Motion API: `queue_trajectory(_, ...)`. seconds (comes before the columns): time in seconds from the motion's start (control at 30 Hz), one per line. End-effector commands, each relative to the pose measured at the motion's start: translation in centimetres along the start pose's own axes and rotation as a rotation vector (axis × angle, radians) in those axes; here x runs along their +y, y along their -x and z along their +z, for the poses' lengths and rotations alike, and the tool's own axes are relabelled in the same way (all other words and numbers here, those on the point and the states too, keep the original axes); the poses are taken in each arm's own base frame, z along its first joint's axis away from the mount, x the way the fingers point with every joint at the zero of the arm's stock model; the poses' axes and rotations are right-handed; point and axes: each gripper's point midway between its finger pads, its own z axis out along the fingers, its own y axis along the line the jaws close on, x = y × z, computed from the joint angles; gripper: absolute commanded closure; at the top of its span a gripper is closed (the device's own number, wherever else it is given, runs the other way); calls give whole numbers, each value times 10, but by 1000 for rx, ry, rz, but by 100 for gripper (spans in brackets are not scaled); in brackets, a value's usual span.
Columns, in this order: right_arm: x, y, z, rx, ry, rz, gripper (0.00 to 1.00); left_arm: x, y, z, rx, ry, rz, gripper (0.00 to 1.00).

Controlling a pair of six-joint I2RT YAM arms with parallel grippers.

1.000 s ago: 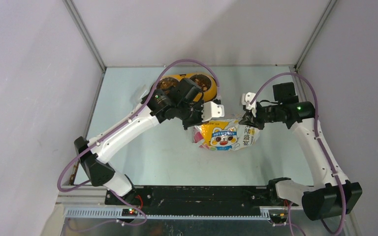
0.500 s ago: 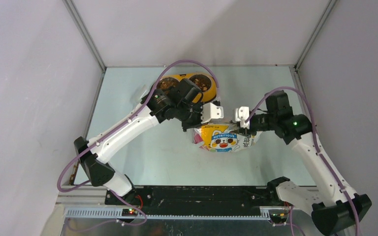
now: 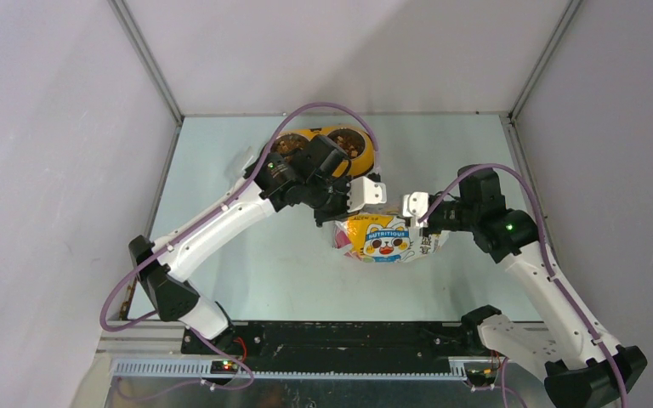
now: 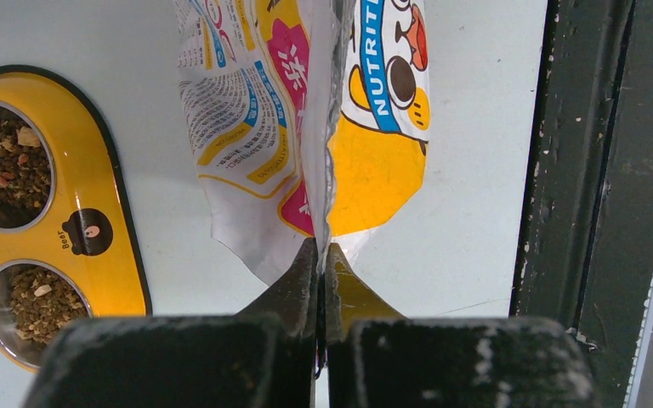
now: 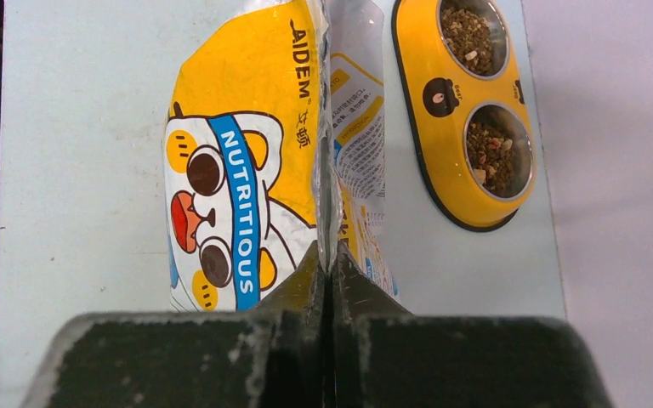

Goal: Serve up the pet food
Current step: Close the pet food bag at the center of the board.

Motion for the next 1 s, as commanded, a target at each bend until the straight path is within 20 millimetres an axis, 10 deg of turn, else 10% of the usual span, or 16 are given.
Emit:
queue_trajectory(0.0, -17, 8, -3, -13, -73, -35, 100, -1, 13, -9, -43, -6, -7, 100)
queue_trajectory(0.23, -19, 13, -6, -24, -69, 6, 100, -1, 13, -9, -42, -6, -5, 100)
queue_trajectory(0.5, -27, -2, -12, 51, -135, -10, 71, 0, 13, -10, -44, 0, -5, 100)
queue_trajectory(0.97, -34, -12, -30, 110, -196, -37, 100, 0, 13, -10, -44, -5, -6, 100)
